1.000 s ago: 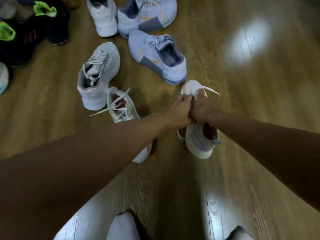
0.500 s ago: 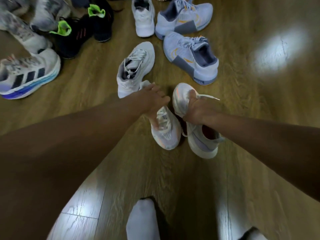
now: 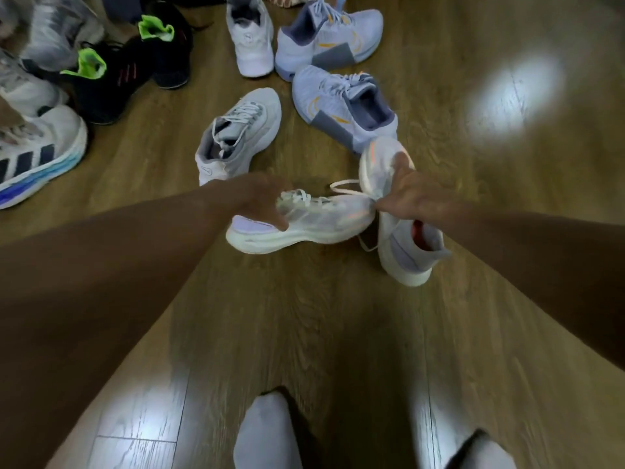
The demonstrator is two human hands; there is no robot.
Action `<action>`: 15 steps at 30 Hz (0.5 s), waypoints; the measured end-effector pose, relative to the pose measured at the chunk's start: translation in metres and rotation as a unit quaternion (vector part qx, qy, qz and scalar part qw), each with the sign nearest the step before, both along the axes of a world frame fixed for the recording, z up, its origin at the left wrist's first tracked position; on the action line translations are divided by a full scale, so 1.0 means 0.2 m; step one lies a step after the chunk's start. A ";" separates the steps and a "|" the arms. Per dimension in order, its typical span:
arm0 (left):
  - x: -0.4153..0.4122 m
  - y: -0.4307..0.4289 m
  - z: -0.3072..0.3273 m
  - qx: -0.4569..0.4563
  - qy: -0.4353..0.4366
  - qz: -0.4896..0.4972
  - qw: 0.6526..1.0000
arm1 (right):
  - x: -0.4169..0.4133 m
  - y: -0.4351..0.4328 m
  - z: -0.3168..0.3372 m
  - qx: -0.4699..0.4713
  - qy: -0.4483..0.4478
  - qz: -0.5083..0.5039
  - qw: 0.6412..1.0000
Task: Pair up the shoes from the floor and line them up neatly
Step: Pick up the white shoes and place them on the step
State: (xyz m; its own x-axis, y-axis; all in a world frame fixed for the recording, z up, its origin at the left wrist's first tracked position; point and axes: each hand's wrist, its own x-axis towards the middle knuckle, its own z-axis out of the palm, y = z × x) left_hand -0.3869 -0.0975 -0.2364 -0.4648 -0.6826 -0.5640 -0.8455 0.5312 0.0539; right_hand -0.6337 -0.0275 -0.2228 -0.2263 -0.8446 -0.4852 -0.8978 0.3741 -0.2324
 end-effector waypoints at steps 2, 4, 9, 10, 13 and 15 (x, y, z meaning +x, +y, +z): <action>-0.03 -0.01 0.03 0.051 0.022 0.100 0.993 | -0.08 -0.01 0.03 -0.013 -0.001 -0.034 0.999; -0.05 -0.03 0.05 0.111 0.082 0.216 0.967 | -0.14 -0.01 0.05 -0.022 -0.024 -0.067 0.997; -0.13 0.00 0.15 0.367 0.328 0.416 0.764 | -0.25 0.04 0.07 -0.012 -0.105 -0.107 0.989; -0.16 0.00 0.18 0.393 0.360 0.420 0.735 | -0.27 0.05 0.07 -0.008 -0.109 -0.106 0.988; -0.25 -0.01 0.21 0.408 0.404 0.399 0.715 | -0.31 0.08 0.09 0.000 -0.104 -0.104 0.989; -0.32 -0.02 0.22 0.375 0.404 0.392 0.736 | -0.32 0.09 0.09 0.002 -0.099 -0.100 0.990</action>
